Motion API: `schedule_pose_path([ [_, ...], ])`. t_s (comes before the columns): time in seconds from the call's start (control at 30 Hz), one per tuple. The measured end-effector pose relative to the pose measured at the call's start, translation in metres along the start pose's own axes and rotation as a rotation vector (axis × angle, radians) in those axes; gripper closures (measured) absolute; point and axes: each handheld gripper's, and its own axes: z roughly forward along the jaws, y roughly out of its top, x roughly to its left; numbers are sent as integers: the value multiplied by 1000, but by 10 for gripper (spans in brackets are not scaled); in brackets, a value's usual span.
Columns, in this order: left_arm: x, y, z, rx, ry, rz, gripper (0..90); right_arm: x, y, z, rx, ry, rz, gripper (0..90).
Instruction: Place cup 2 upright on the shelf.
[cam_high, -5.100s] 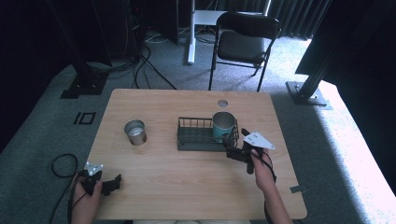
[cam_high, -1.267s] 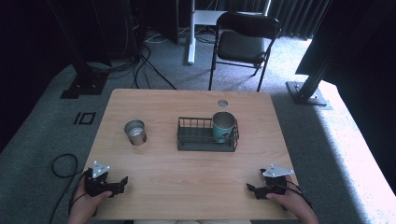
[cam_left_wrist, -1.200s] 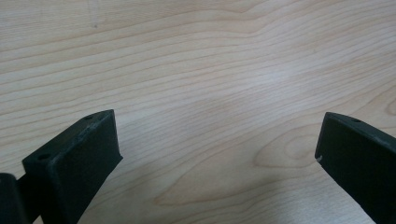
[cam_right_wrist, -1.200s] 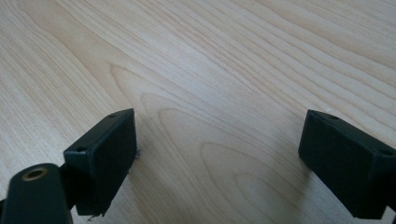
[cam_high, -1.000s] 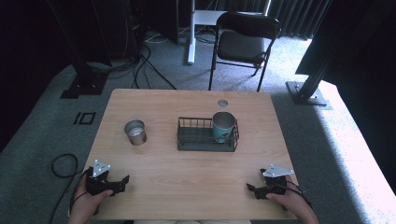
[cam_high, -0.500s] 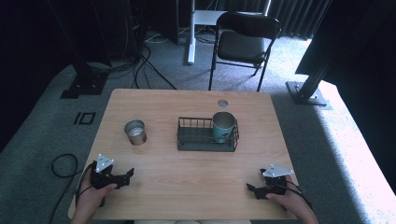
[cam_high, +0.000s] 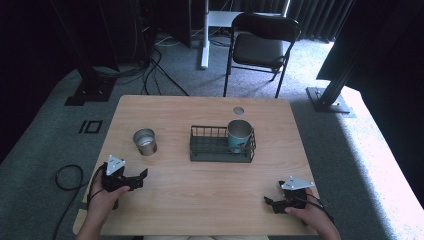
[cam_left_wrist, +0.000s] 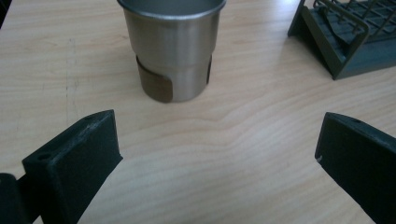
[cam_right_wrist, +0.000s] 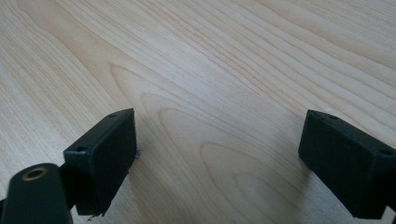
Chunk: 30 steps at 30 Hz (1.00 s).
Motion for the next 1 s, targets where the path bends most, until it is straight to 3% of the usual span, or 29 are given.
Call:
schedule_pose_path([
  [0.17,2,7,7,-27,7,-8,4,0,0,0,0,0,0,110],
  [0.6,9,16,31,-21,15,-19,4,0,0,0,-1,0,1,110],
  [0.87,14,23,44,-52,38,-41,4,0,0,0,0,0,1,110],
  [1.0,16,27,49,-56,44,-32,4,0,0,0,0,0,0,110],
])
